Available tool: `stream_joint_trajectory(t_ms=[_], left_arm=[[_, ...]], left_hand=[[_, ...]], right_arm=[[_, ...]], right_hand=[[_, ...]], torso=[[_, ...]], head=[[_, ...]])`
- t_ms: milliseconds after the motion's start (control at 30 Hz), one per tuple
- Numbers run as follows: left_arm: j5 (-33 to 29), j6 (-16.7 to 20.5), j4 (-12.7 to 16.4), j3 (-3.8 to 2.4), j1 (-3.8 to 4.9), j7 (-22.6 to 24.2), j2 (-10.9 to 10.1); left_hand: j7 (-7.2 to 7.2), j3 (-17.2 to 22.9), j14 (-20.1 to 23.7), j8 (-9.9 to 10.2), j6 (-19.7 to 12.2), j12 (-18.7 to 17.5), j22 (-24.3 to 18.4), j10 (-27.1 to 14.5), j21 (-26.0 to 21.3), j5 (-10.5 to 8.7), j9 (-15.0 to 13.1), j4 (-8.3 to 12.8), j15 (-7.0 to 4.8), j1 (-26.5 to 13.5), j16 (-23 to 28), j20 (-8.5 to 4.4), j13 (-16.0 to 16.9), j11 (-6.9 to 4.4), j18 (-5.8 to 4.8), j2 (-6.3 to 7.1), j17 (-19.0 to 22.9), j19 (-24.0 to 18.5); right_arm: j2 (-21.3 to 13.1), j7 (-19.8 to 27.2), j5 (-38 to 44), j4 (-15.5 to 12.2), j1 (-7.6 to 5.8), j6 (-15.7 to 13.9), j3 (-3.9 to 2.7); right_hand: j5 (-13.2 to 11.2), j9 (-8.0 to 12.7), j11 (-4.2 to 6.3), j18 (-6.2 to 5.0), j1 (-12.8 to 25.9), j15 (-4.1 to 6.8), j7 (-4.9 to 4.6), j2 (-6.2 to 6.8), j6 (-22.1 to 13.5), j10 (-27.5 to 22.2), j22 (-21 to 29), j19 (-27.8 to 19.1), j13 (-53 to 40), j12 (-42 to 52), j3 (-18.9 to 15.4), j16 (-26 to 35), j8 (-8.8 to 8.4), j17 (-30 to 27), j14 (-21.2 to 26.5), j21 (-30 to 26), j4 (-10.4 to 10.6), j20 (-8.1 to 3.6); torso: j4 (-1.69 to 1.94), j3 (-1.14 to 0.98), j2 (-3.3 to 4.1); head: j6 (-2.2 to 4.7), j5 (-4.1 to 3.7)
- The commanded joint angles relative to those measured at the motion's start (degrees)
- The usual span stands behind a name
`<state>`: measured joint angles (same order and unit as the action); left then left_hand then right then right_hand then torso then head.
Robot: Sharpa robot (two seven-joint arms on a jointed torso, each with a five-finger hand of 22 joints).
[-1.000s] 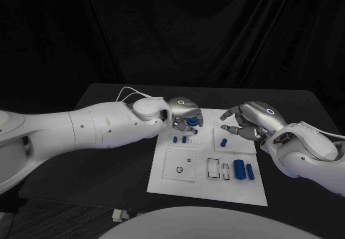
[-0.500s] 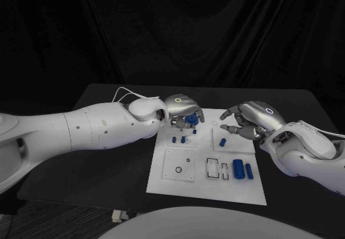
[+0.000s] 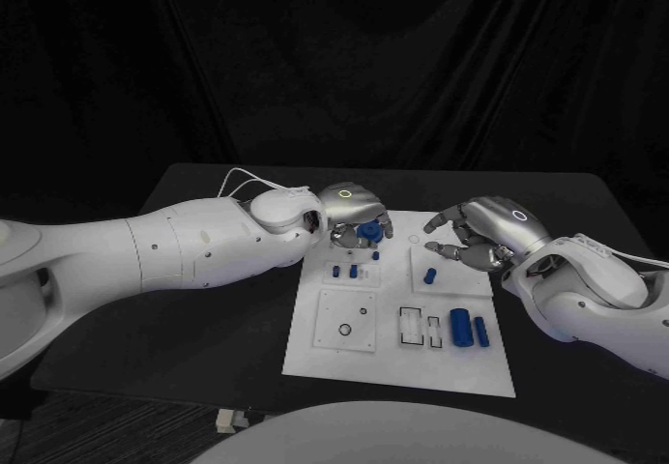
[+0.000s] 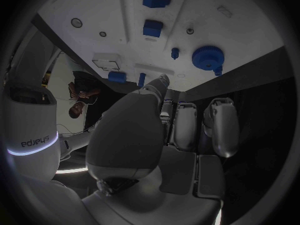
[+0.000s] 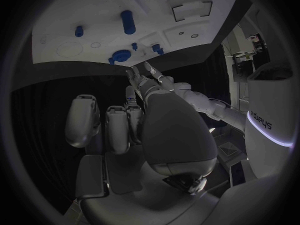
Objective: Assemble the parts on the task board
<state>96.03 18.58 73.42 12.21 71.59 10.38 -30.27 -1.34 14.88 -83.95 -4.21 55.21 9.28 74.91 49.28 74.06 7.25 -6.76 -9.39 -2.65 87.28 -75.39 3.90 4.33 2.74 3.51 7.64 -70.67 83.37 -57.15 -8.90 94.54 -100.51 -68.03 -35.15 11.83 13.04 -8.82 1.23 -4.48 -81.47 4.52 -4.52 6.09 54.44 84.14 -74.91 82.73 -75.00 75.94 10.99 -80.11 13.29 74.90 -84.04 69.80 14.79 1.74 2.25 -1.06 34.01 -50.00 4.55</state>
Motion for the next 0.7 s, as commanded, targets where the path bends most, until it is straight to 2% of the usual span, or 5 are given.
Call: stream_joint_trajectory(t_ms=[33,333,400,500,700], left_arm=[[0.03,-1.62,-0.48,-0.06,0.06,1.28,0.46],[0.02,1.75,-0.31,-0.06,-0.02,3.40,-0.35],[0.02,3.81,0.40,-0.06,-0.03,4.72,-1.27],[0.02,6.70,2.10,-0.06,-0.03,6.35,-3.09],[0.02,3.89,7.45,-0.07,0.12,7.28,-8.90]], left_hand=[[-0.33,0.08,-0.52,-0.04,0.62,0.57,10.28,1.00,-0.32,-0.31,0.11,0.30,-0.01,-0.22,-0.23,-0.13,-0.03,-0.22,0.04,-0.64,0.06,-0.32],[-0.61,0.28,-0.39,0.09,2.04,20.06,10.47,12.37,-0.47,1.24,0.75,1.10,-1.96,-1.15,-1.34,-1.37,12.35,-2.54,-0.12,-1.24,-0.55,-0.28],[-0.83,0.79,-0.99,0.09,3.12,50.20,10.78,8.03,0.61,2.34,1.23,1.28,-2.45,-2.05,-3.73,-2.15,42.33,-3.45,-0.36,-2.25,-3.18,0.17],[-1.27,1.38,-5.14,-1.16,5.64,80.72,11.81,40.72,4.33,4.75,0.78,1.21,-2.63,-2.84,-12.91,-2.28,85.67,-4.46,-1.03,-3.31,-16.57,1.58],[-1.34,2.69,-6.05,-1.58,6.84,80.72,14.10,40.72,12.57,3.94,0.11,0.61,-1.07,-5.47,-14.61,-1.53,85.67,-3.75,-2.77,-3.21,-19.33,5.09]], right_arm=[[0.00,0.21,0.01,0.04,0.29,-0.04,-0.03],[-0.09,0.45,-0.39,0.11,0.60,-0.06,-0.03],[-0.16,0.46,-0.42,0.09,0.66,-0.04,-0.03],[-0.29,0.49,-0.45,0.01,0.71,-0.08,-0.03],[-0.56,0.62,-0.53,-0.03,0.84,-0.18,-0.03]], right_hand=[[-0.33,0.06,0.06,0.49,0.44,0.28,0.04,-0.03,-0.29,2.05,-9.61,0.51,-2.09,0.04,-0.11,0.29,-0.38,2.32,-3.39,0.27,0.35,0.02],[-0.41,0.11,-0.04,0.50,0.50,0.26,0.03,-0.04,-0.33,2.12,-9.62,0.53,-2.23,0.20,-0.15,0.23,-0.46,2.39,-3.42,0.27,0.41,0.01],[-0.41,0.12,-0.05,0.52,0.49,0.25,0.01,-0.09,-0.31,2.15,-9.64,0.56,-2.30,0.28,-0.13,0.26,-0.46,2.34,-3.41,0.34,0.42,0.00],[-0.40,0.12,-0.07,0.51,0.45,0.24,0.01,-0.15,-0.28,2.17,-9.63,0.54,-2.35,0.33,-0.10,0.24,-0.47,2.37,-3.42,0.27,0.41,0.00],[-0.36,0.13,-0.10,0.52,0.40,0.22,0.01,-0.21,-0.25,2.19,-9.64,0.55,-2.39,0.37,-0.07,0.22,-0.48,2.39,-3.43,0.28,0.40,0.00]], torso=[[-0.03,0.01,0.02],[0.01,-0.01,0.10],[-0.01,-0.01,0.11],[-0.03,-0.01,0.04],[-0.02,0.00,0.08]], head=[[0.00,-0.06],[0.00,-0.57],[0.00,-0.60],[0.00,-0.82],[0.00,-1.43]])
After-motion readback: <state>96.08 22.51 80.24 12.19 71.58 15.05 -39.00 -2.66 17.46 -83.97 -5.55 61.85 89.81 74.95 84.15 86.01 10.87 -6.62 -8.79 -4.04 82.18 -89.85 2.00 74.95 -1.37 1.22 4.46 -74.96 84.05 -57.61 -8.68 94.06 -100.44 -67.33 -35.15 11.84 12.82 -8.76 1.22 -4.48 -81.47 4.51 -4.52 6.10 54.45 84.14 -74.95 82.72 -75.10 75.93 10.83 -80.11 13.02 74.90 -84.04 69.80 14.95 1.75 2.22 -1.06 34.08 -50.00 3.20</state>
